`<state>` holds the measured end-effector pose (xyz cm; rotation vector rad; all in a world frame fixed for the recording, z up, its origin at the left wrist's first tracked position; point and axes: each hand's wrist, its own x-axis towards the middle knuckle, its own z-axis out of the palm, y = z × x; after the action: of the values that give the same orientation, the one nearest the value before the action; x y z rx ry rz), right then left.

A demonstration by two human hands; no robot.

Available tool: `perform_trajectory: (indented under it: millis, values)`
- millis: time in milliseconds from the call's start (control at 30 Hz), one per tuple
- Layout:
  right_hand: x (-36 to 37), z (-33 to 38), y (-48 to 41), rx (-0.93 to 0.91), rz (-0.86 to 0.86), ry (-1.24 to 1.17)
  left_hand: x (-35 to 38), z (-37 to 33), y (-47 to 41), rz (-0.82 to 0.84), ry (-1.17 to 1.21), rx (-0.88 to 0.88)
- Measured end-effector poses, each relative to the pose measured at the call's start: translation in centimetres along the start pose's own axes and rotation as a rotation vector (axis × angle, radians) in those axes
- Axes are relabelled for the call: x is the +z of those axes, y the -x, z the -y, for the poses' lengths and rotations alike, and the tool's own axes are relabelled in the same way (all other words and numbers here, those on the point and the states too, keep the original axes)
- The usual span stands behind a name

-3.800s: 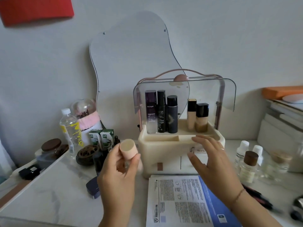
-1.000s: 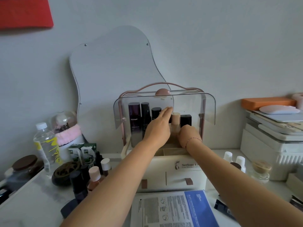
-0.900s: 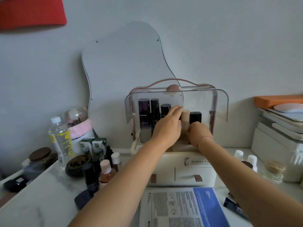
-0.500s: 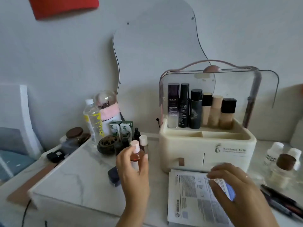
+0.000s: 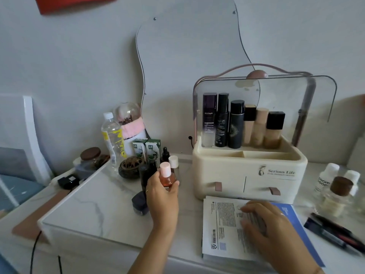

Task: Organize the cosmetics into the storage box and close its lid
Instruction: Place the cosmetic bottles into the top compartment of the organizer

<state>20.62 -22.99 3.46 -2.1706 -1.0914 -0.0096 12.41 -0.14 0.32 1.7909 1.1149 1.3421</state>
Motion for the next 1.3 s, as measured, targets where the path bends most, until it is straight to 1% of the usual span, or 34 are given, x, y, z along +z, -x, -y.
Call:
perform_trajectory:
  millis: [100, 233, 267, 333, 433, 467, 533, 600, 733, 867, 933, 1033, 1300]
  values:
    - [-0.4, 0.4, -0.2, -0.023, -0.012, -0.054, -0.8, -0.6, 1.3, -0.037, 0.067, 0.038]
    - [-1.9, 1.8, -0.8, -0.067, -0.046, -0.179, -2.1, -3.7, 2.4, -0.095, 0.2, 0.173]
    - [-2.6, 2.3, -1.3, -0.082, -0.063, -0.219, -2.4, -4.9, 2.4, -0.073, 0.253, 0.196]
    - [-4.2, 3.6, -2.8, -0.138, -0.073, -0.277, -2.7, -7.7, 2.2, 0.038, 0.367, 0.203]
    - [-5.9, 5.7, -6.1, -0.239, 0.004, -0.251, -2.1, -11.6, 1.6, 0.257, 0.463, 0.202]
    - [-6.3, 6.2, -7.3, -0.259, 0.011, -0.219, -1.6, -12.7, 1.4, 0.314, 0.46, 0.203]
    - [-6.9, 6.5, -9.5, -0.263, -0.039, -0.163, -0.2, -14.2, 0.8, 0.397, 0.443, 0.196]
    - [-7.4, 6.2, -11.4, -0.236, -0.081, -0.136, 1.2, -15.2, 0.0, 0.431, 0.425, 0.192]
    - [-6.6, 5.1, -14.6, -0.185, -0.118, -0.192, 2.8, -15.7, -1.2, 0.395, 0.371, 0.229]
    - [-5.1, 3.9, -17.3, -0.063, -0.204, -0.357, 3.0, -12.5, 0.0, 0.358, 0.114, 0.27]
    - [-4.6, 3.0, -18.4, -0.012, -0.217, -0.335, 2.8, -10.6, 0.8, 0.341, 0.062, 0.317]
    - [-3.7, 2.0, -19.2, 0.059, -0.186, -0.262, 2.9, -9.1, 1.2, 0.308, 0.044, 0.395]
    - [-2.7, 1.5, -20.4, 0.133, -0.087, -0.105, 2.6, -8.5, 1.3, 0.282, 0.087, 0.428]
